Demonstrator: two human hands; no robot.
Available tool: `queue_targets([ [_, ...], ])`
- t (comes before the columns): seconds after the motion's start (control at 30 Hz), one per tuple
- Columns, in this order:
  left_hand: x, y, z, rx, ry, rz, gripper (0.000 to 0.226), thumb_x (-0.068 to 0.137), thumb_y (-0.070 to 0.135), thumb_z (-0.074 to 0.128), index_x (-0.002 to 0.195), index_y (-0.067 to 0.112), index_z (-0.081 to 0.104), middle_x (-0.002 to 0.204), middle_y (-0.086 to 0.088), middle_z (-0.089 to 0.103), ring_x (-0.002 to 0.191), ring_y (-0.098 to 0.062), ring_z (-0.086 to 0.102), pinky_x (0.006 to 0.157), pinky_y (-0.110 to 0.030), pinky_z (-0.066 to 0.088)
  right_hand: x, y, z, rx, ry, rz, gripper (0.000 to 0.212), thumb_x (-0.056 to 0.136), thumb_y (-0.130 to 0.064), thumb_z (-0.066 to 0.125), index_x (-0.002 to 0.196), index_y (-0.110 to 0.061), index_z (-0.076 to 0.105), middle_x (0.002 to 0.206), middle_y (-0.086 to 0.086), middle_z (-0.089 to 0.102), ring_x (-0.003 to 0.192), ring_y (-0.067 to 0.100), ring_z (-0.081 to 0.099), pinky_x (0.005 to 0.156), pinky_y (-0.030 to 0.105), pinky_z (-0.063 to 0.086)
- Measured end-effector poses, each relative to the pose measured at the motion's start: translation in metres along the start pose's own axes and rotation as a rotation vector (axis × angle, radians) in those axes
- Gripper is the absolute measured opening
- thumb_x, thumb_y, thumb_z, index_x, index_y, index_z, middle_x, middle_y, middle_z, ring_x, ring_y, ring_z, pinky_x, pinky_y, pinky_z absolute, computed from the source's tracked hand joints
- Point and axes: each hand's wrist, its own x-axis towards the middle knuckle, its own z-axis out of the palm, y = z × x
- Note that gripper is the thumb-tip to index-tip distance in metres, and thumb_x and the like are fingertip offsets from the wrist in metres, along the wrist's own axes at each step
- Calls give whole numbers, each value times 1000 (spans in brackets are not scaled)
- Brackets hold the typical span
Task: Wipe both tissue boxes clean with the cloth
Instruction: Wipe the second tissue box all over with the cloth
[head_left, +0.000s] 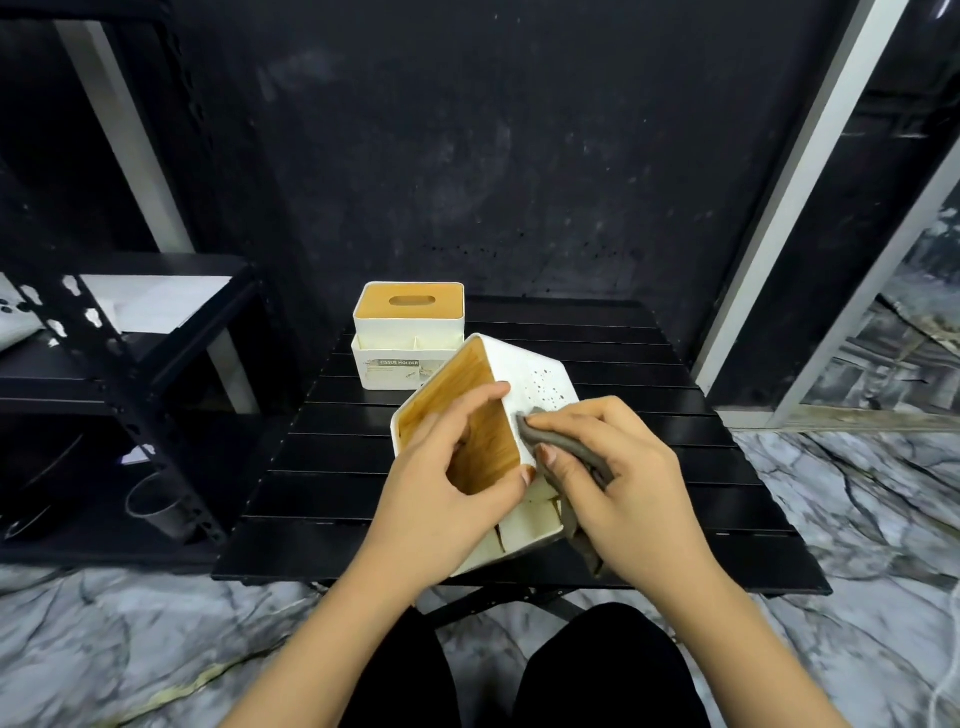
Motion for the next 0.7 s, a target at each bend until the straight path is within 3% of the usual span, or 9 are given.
queue_targets([
  [0.07,0,-1,0,17,14,-1,58,66,40,69,113,65,44,107,22,49,107,2,49,97,-26,45,3,5,-3,-34,21,21,24,84,-15,63,105,-27,68,98,-14,58,92,3,57,81,17,46],
  [0.13,-1,-1,-1,22,23,-2,58,68,39,71,113,65,43,106,23,48,106,2,48,95,-24,44,3,6,-4,-47,41,41,26,84,-11,64,104,-27,68,98,-16,57,95,2,56,82,13,45],
  [0.23,-1,0,0,18,11,5,59,69,37,70,114,65,43,109,21,49,108,1,48,96,-25,44,0,-3,0,-28,21,17,24,84,-22,58,104,-30,67,97,-18,55,80,7,58,73,28,51],
  [0.3,-2,1,2,19,7,14,59,71,34,70,115,63,43,111,20,50,110,0,48,96,-27,45,1,-6,2,-2,4,0,24,84,-24,55,105,-30,66,97,-18,54,72,8,56,67,31,51],
  [0.47,-6,1,2,23,29,4,58,65,42,66,111,66,41,110,22,48,108,0,48,91,-24,46,-1,4,-4,-79,67,52,27,84,-11,64,104,-29,67,97,-16,56,93,3,56,82,16,46],
  [0.7,-11,-1,2,45,4,43,60,68,39,65,116,63,40,112,20,50,109,-2,50,92,-24,46,-5,-10,2,-56,24,-25,26,82,-20,60,106,-27,67,98,-11,56,96,11,57,82,32,50],
])
